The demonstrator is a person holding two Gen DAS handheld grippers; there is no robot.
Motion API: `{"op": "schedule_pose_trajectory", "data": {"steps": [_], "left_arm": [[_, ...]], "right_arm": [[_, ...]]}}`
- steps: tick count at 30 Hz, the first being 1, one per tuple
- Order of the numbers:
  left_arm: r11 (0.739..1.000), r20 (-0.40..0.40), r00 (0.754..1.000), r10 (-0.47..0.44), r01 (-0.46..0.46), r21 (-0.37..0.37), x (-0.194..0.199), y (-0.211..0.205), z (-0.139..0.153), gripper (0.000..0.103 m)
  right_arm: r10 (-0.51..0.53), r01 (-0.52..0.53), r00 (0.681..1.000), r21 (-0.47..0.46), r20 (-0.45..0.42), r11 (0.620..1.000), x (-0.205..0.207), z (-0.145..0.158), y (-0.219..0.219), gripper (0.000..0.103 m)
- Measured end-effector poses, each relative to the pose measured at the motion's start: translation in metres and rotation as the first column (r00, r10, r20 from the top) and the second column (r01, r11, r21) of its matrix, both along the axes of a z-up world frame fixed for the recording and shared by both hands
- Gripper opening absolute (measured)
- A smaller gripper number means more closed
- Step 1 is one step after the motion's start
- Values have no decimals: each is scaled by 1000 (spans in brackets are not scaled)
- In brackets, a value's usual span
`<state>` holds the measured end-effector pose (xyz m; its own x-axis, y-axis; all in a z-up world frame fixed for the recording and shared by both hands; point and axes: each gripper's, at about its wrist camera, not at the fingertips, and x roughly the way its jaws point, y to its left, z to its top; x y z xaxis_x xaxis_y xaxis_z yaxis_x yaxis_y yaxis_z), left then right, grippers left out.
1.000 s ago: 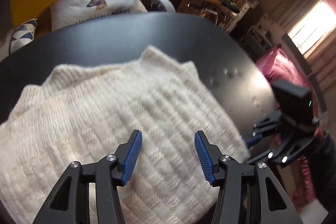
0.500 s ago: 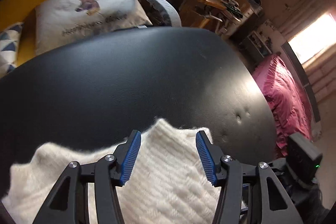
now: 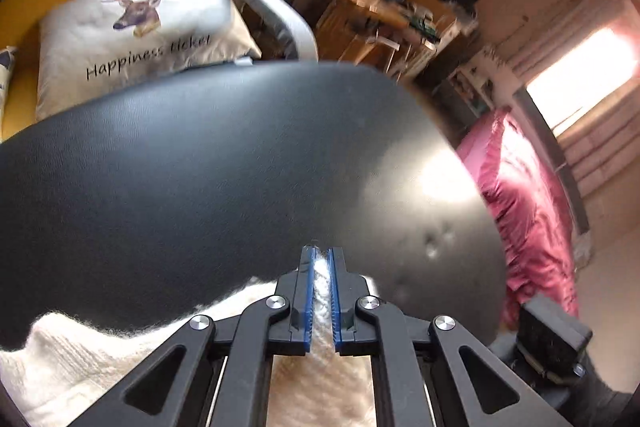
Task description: Fold clothes
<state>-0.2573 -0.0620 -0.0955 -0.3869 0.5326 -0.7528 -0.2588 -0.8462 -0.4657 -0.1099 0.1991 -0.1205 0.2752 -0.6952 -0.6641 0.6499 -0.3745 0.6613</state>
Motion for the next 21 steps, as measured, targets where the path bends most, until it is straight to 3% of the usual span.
{"op": "schedule_pose_trajectory", "data": {"steps": [2,7,8,11,13,16,18,21], "left_arm": [[999,-5,1000,4,-4,-55,-4,9,-6,7],[984,85,996,20,-5,-176,-19,35,-55,12],[985,64,998,27,-15,-173,-18,36,-55,13],[993,97,993,74,-65,-94,-19,25,-45,22],[993,46,993,104,-102,-57,-11,9,-21,24],[992,-20,992,125,-126,-32,16,-18,16,40],[991,-79,989,127,-130,-30,44,-37,37,42],[981,-164,978,132,-153,-121,101,-62,49,44]], "right_arm": [[26,-24,1000,120,-16,993,6,-16,-6,8],[-29,28,1000,109,2,994,7,-23,0,4],[-46,44,999,101,18,994,5,-24,3,4],[-112,108,993,85,48,991,-2,-20,15,10],[-176,175,984,96,-1,980,-7,-5,24,28],[-243,262,952,87,-184,961,-12,32,25,28],[-244,277,922,69,-301,958,-12,54,16,28],[-187,242,871,66,-454,968,-9,72,-29,28]]}}
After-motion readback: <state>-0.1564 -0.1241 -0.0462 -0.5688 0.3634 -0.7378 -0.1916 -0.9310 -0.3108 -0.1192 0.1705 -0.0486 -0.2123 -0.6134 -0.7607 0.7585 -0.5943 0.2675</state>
